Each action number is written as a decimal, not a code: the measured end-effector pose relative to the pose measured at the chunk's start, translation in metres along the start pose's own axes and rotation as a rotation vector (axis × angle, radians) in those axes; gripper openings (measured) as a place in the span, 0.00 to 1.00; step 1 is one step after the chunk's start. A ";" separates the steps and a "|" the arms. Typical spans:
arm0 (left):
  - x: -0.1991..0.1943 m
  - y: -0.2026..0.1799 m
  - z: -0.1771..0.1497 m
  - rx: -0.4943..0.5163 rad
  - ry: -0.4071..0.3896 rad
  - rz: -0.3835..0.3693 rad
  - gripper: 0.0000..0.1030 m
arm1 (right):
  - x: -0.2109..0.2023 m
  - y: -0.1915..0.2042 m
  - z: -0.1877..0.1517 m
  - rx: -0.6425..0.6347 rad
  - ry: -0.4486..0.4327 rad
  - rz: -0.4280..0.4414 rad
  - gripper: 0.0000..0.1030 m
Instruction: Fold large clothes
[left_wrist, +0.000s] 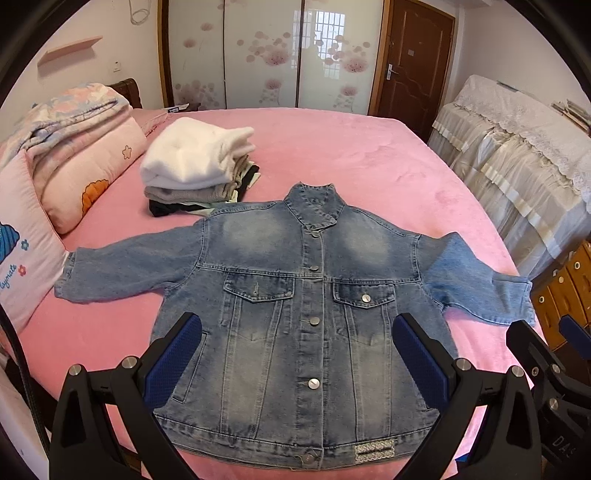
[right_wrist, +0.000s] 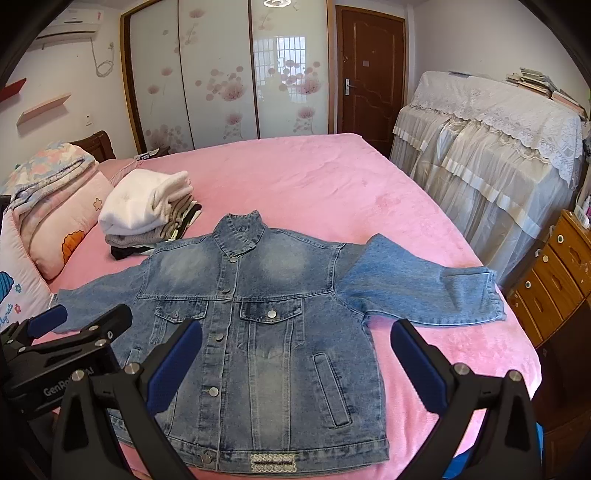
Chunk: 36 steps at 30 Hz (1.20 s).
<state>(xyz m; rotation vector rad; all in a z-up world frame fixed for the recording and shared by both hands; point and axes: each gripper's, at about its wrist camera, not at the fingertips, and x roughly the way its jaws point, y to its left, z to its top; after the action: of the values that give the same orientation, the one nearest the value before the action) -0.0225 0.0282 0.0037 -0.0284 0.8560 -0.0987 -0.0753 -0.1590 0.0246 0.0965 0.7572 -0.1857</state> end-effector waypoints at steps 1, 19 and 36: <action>-0.001 0.000 -0.001 0.000 0.000 0.004 0.99 | -0.001 -0.001 0.000 0.000 0.000 -0.002 1.00; -0.019 -0.012 -0.009 0.034 -0.015 0.010 0.99 | -0.017 -0.023 -0.007 0.038 -0.007 -0.034 1.00; -0.019 -0.041 -0.013 0.088 -0.006 0.004 0.99 | -0.025 -0.049 -0.010 0.056 -0.041 -0.048 1.00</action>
<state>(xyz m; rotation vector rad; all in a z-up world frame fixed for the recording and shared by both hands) -0.0475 -0.0102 0.0124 0.0558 0.8453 -0.1324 -0.1095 -0.2023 0.0334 0.1274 0.7139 -0.2537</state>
